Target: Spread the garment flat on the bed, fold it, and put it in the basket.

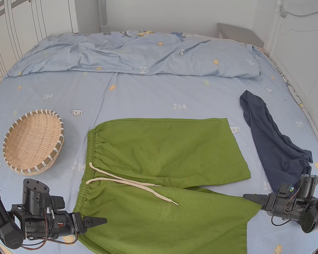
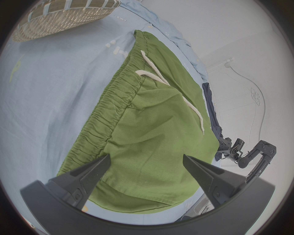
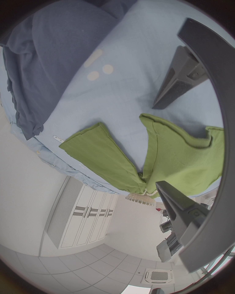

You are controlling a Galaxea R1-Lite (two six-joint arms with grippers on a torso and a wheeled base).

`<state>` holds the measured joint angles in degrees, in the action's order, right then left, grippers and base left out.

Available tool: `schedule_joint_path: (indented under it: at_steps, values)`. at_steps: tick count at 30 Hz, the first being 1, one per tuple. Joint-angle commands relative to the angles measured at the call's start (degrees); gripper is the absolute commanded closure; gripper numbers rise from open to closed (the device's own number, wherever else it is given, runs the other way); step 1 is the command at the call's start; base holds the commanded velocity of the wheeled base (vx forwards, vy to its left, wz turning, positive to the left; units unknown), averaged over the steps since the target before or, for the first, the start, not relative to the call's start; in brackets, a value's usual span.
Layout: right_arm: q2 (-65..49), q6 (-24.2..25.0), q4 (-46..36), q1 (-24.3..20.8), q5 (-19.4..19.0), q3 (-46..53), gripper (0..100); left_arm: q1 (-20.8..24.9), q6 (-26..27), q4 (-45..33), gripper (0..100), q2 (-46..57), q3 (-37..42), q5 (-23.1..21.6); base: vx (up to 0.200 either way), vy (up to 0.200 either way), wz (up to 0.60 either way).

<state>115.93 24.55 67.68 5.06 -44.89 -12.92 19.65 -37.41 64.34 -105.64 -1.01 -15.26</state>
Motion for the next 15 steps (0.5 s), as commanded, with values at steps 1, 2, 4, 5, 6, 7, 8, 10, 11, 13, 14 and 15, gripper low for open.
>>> schedule_joint_path:
  at_steps: [1, 2, 4, 5, 6, 7, 8, 10, 11, 13, 14, 15]
  values:
    - [-6.25, 4.1, -0.71, 0.65, -0.11, -0.79, 0, 0.3, -0.03, -0.97, 0, 0.09, 1.01, -0.21, 0.0, 0.0, 0.0]
    - [-8.27, 5.86, -1.06, 0.48, -0.11, -0.79, 0, 0.39, -0.03, -1.41, 0, 0.09, 1.01, -0.21, 0.0, 0.0, 0.0]
    - [-11.78, 8.58, -3.26, -0.23, -0.2, -0.79, 0, 0.48, 0.06, -2.2, 0, 0.26, 1.01, -0.29, 0.0, 0.0, 0.0]
    - [-13.28, 9.37, -5.46, -1.02, -0.2, -0.96, 0, 0.74, 0.06, -2.55, 0, 0.35, 1.01, -0.29, 0.0, 0.0, 0.0]
    - [-14.07, 9.64, -7.83, -2.07, -0.11, -1.14, 0, 0.92, 0.06, -2.82, 0, 0.44, 1.01, -0.29, 0.0, 0.0, 0.0]
    - [-14.24, 9.64, -8.27, -2.16, -0.11, -1.23, 0, 1.0, 0.06, -2.91, 0, 0.35, 1.01, -0.29, 0.0, 0.0, 0.0]
    - [-14.86, 9.64, -11.87, -2.95, -0.11, -1.76, 0, 1.18, 0.06, -3.08, 0, 0.44, 1.01, -0.29, 0.0, 0.0, 0.0]
    - [-15.03, 9.55, -15.74, -3.04, -0.03, -2.28, 0, 1.09, 0.06, -3.08, 0, 0.44, 1.01, -0.29, 0.0, 0.0, 0.0]
    - [-15.56, 9.37, -17.76, -2.86, -0.03, -2.11, 0, 1.0, 0.06, -2.99, 0, 0.53, 1.01, -0.29, 0.0, 0.0, 0.0]
    - [-17.85, 9.2, -19.43, -1.63, -0.03, -1.23, 0, 1.0, 0.06, -2.99, 0, 0.53, 1.01, -0.29, 0.0, 0.0, 0.0]
    - [-19.25, 9.29, -20.48, -1.02, -0.03, -0.7, 0, 1.0, 0.06, -2.91, 0, 0.44, 1.01, -0.29, 0.0, 0.0, 0.0]
    - [-21.19, 9.11, -22.68, -0.58, 0.06, 0.09, 0, 1.0, 0.06, -2.73, 0, 0.26, 1.01, -0.21, 0.0, 0.0, 0.0]
